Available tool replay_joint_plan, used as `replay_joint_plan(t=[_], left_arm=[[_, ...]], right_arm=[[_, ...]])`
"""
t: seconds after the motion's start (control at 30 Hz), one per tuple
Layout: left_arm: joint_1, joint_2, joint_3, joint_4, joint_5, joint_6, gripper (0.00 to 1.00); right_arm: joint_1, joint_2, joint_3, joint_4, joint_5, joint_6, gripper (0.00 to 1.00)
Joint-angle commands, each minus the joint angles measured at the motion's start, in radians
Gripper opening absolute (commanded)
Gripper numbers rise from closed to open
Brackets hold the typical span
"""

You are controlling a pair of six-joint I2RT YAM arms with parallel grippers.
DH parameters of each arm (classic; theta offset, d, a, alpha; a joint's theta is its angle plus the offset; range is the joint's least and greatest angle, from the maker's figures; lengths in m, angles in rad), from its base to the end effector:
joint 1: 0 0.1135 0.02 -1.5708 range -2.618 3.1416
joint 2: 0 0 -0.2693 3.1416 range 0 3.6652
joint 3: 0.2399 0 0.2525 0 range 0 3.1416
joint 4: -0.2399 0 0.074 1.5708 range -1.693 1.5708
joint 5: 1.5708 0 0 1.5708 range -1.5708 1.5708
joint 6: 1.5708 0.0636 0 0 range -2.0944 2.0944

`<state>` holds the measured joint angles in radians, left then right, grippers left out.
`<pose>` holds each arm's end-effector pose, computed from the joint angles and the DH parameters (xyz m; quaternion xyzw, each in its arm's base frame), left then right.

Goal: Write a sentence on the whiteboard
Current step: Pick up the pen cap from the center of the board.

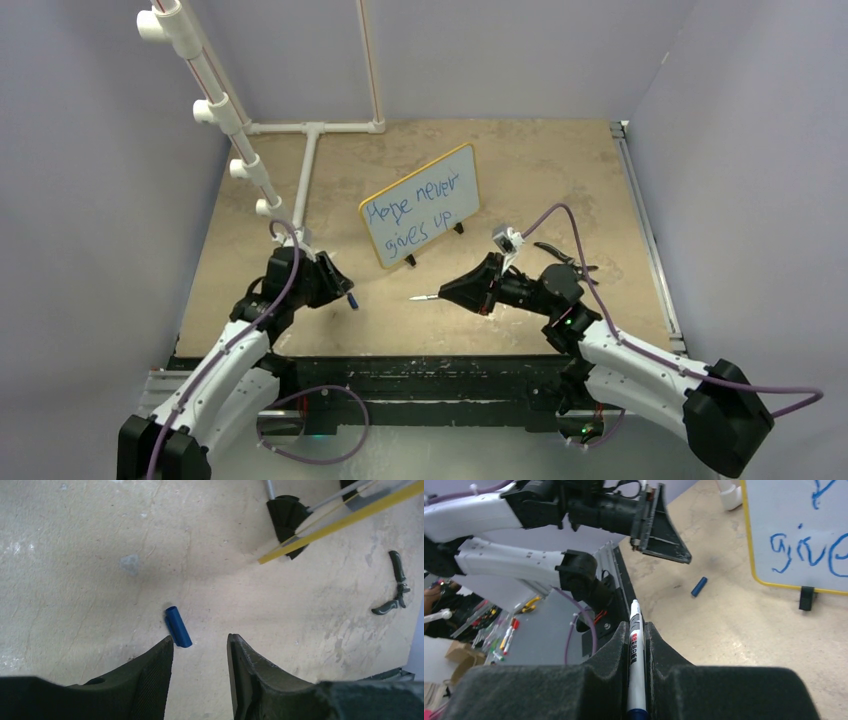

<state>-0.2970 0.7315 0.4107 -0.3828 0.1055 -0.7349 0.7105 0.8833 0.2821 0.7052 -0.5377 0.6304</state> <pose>0.1663 -0.0579 0.1842 -0.1752 0.8894 -0.2486 0.3413 0.1404 0.1638 0.2457 -0.2230 0.6369 0.5843 0.4507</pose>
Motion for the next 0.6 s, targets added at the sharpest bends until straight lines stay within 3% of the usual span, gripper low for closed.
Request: replay_joint_plan(t=[0.0, 0.2, 0.57], left_arm=[[-0.002, 0.059, -0.052, 0.073, -0.047, -0.078, 0.42], [-0.002, 0.087, -0.122, 0.160, -0.045, -0.116, 0.36], [-0.008, 0.134, -0.142, 0.219, -0.060, -0.120, 0.34]], right_arm=[[-0.003, -0.029, 0.006, 0.017, -0.082, 0.003, 0.00], [-0.002, -0.071, 0.014, -0.062, -0.046, -0.035, 0.00], [-0.003, -0.078, 0.003, -0.078, -0.023, -0.050, 0.00]])
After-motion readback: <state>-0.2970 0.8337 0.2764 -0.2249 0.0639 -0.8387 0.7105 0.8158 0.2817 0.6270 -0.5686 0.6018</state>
